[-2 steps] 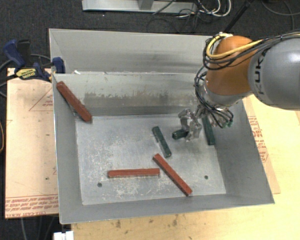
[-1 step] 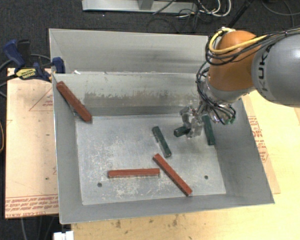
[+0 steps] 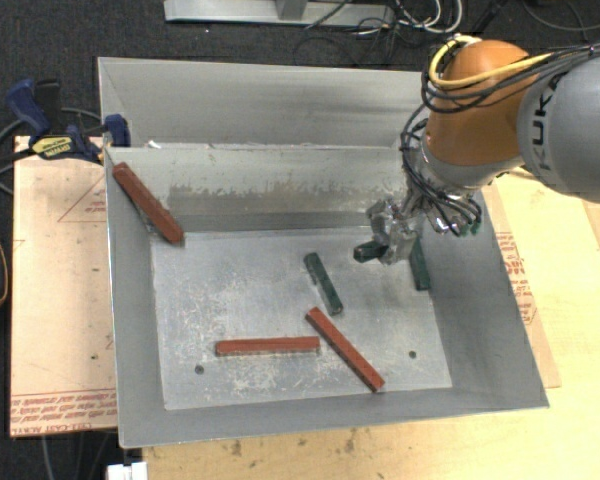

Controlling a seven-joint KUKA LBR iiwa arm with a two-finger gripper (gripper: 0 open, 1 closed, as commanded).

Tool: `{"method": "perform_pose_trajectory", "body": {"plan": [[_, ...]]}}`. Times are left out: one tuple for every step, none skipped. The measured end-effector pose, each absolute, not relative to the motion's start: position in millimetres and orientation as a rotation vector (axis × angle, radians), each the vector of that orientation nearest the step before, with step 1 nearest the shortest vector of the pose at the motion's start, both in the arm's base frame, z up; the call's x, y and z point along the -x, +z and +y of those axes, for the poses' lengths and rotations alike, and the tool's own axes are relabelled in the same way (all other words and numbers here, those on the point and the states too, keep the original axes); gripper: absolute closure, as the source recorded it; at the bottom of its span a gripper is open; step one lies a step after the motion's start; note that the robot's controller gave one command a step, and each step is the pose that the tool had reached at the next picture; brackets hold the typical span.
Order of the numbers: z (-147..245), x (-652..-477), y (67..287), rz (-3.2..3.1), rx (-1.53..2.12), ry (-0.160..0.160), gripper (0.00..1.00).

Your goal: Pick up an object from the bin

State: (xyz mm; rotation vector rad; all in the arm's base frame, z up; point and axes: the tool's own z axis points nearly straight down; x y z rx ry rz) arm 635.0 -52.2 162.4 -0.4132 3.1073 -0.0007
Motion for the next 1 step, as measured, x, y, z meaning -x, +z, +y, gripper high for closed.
{"method": "perform_pose_trajectory", "body": {"plan": [[-51.9,-635.8,163.3,3.11,0.414,0.001,1.0]]}}
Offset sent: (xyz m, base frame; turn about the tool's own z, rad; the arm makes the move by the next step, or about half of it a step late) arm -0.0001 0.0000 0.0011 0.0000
